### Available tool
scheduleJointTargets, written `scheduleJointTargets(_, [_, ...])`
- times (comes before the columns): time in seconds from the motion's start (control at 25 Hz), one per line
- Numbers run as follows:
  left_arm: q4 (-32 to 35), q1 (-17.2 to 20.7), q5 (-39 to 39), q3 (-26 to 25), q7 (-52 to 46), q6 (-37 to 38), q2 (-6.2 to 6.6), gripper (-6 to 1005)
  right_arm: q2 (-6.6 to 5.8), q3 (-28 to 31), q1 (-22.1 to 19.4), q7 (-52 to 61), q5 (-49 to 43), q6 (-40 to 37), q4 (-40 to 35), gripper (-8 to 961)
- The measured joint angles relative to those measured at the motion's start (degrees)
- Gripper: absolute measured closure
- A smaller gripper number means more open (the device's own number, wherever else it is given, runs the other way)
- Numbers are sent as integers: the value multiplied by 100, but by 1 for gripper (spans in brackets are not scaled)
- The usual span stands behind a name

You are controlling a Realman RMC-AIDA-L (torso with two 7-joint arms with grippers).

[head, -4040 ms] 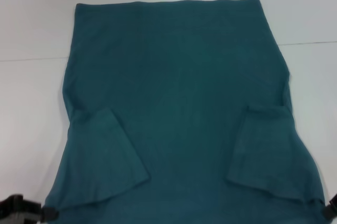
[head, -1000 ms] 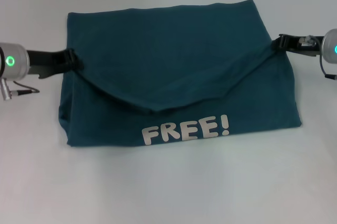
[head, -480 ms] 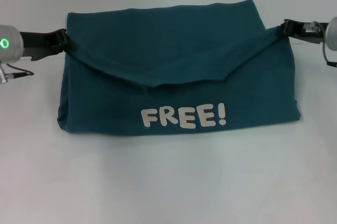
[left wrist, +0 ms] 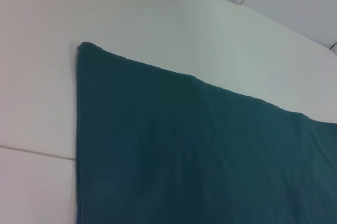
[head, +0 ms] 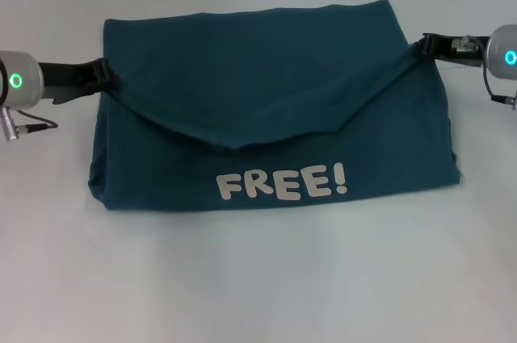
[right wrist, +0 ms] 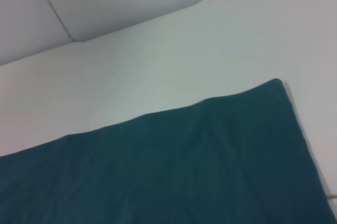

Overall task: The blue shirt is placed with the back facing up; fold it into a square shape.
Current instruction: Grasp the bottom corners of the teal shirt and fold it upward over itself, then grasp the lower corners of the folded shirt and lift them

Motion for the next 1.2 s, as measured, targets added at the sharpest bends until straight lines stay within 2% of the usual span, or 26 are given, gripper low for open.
scheduleJointTargets(0.12, [-36,12,24,5,-9,23,-2,940,-10,3,-28,23,-1,-11,5,873])
scheduleJointTargets(0.24, [-78,27,77,8,-164,45,26,939,-92,-56,5,30,-91,-60,79,866])
scheduleJointTargets(0.36, [12,113,144,-18,-469,53,30,818,-143,-58,32,38,-160,-119,105,858])
scheduleJointTargets(0.44, [254,281,161,-34,-715,125,1,738,-228,-35,45,179,-205,-264,109,774])
scheduleJointTargets(0.56, [451,430,114,-45,-832,238,-14,677,-299,-16,15,329,-204,-425,76,649])
scheduleJointTargets(0.68, [736,707,-84,-135,-888,528,-44,616,-397,194,-107,390,-95,-978,-27,518])
scheduleJointTargets(0.8, [1114,1084,-468,-231,-802,939,-144,556,-426,478,-406,345,221,-1803,-259,384])
scheduleJointTargets(1.0, [1514,1766,-1305,-269,-517,1576,-306,495,-416,696,-1191,-137,1293,-3196,-439,344])
scheduleJointTargets(1.2, [1539,2267,-1831,-270,-59,2072,-455,481,-443,808,-1727,-805,1868,-4457,-426,305])
